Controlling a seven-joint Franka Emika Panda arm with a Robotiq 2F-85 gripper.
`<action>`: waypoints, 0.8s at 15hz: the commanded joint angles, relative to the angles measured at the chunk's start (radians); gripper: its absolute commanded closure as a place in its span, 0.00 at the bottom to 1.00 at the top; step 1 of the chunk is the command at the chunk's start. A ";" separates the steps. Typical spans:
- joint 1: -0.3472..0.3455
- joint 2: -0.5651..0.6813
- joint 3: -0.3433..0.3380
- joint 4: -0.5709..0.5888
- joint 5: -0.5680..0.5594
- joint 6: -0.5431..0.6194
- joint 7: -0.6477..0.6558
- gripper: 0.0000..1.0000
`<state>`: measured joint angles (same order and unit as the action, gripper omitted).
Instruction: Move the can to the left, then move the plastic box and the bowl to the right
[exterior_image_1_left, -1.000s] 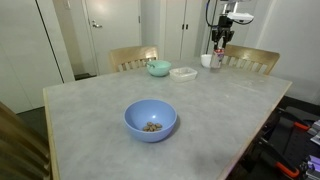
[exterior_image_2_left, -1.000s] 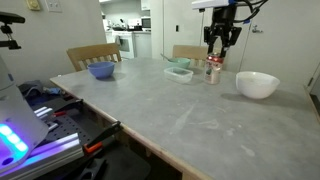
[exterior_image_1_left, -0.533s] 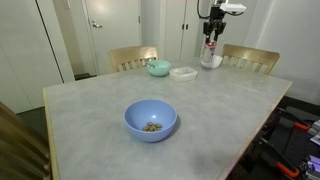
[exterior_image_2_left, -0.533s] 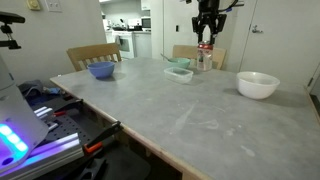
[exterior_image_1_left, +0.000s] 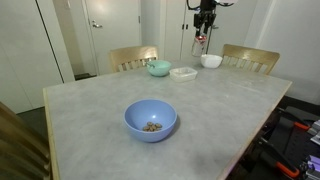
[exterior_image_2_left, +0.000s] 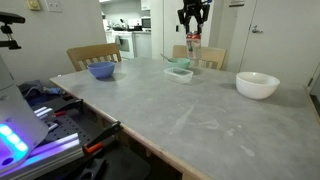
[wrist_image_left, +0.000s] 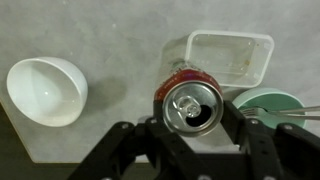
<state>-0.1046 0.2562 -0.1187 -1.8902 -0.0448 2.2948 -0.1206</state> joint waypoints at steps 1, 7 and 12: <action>0.026 -0.069 0.029 -0.071 -0.026 0.028 0.011 0.66; 0.076 -0.127 0.077 -0.122 -0.028 0.031 0.009 0.66; 0.118 -0.165 0.120 -0.173 -0.026 0.032 0.005 0.66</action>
<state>-0.0019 0.1354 -0.0193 -1.9989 -0.0503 2.2995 -0.1206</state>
